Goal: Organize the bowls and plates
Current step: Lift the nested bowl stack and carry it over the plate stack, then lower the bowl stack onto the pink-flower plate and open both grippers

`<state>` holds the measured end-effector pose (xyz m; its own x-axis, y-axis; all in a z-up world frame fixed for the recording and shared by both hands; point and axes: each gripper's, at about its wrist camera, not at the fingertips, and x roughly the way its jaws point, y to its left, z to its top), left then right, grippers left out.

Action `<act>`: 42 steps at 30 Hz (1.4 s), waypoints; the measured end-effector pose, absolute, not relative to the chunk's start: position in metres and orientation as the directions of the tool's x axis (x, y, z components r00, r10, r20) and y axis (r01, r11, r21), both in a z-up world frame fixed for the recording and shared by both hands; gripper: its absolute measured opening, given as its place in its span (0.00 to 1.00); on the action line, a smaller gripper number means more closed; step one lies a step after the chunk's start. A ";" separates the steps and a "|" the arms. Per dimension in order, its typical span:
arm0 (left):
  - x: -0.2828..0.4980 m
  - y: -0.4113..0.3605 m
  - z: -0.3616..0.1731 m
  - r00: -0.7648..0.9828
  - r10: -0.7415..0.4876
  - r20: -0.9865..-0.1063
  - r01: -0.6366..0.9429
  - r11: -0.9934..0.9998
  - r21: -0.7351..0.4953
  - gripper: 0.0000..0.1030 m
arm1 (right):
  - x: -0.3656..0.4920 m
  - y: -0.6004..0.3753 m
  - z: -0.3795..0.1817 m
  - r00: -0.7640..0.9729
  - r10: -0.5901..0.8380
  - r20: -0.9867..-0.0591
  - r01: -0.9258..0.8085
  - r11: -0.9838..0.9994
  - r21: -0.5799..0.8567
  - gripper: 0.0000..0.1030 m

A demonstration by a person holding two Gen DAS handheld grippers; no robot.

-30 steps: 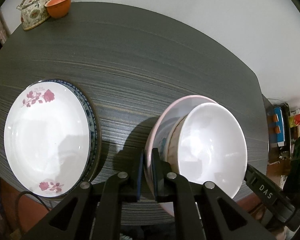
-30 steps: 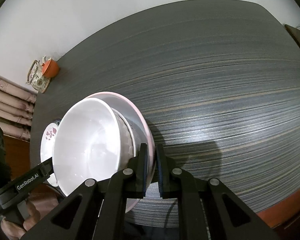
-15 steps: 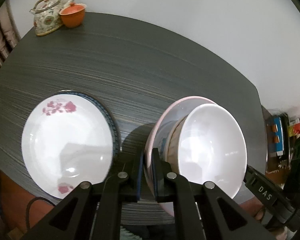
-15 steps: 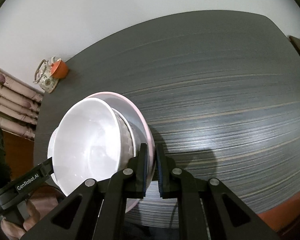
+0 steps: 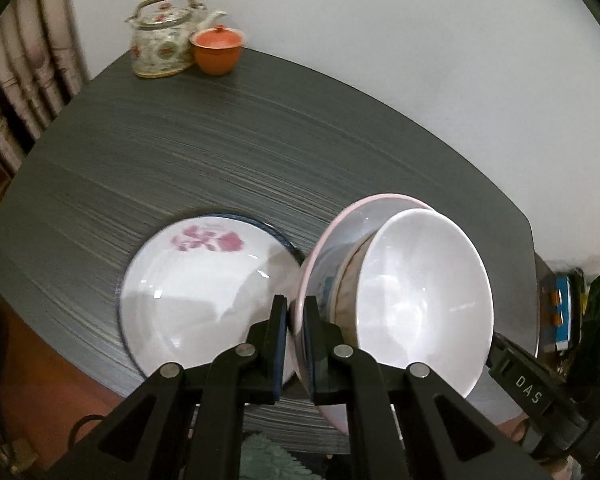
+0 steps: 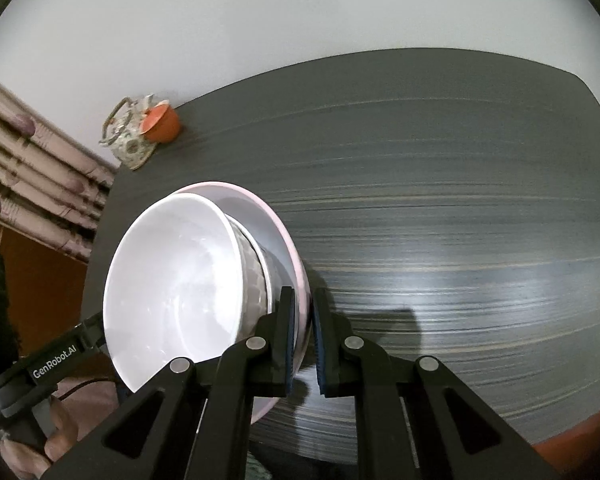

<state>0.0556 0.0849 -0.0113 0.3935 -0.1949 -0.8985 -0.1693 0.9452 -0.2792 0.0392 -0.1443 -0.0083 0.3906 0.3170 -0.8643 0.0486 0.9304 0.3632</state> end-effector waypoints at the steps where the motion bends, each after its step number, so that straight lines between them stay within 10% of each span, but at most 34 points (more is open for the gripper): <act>1: 0.054 0.090 -0.010 0.398 -0.188 -0.898 -0.178 0.944 -0.276 0.06 | 0.040 -0.140 -0.007 0.390 0.320 -0.863 0.041 0.931 0.364 0.11; 42: 0.036 0.192 -0.047 0.380 -0.137 -0.915 -0.332 0.903 -0.273 0.06 | 0.062 -0.008 -0.025 0.273 0.341 -0.899 -0.106 0.940 0.324 0.11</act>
<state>0.0361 0.1922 -0.0466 0.3801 -0.1367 -0.9148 -0.3322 0.9028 -0.2730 0.0625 -0.0084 -0.0255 0.2730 0.3412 -0.8995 -0.1058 0.9400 0.3244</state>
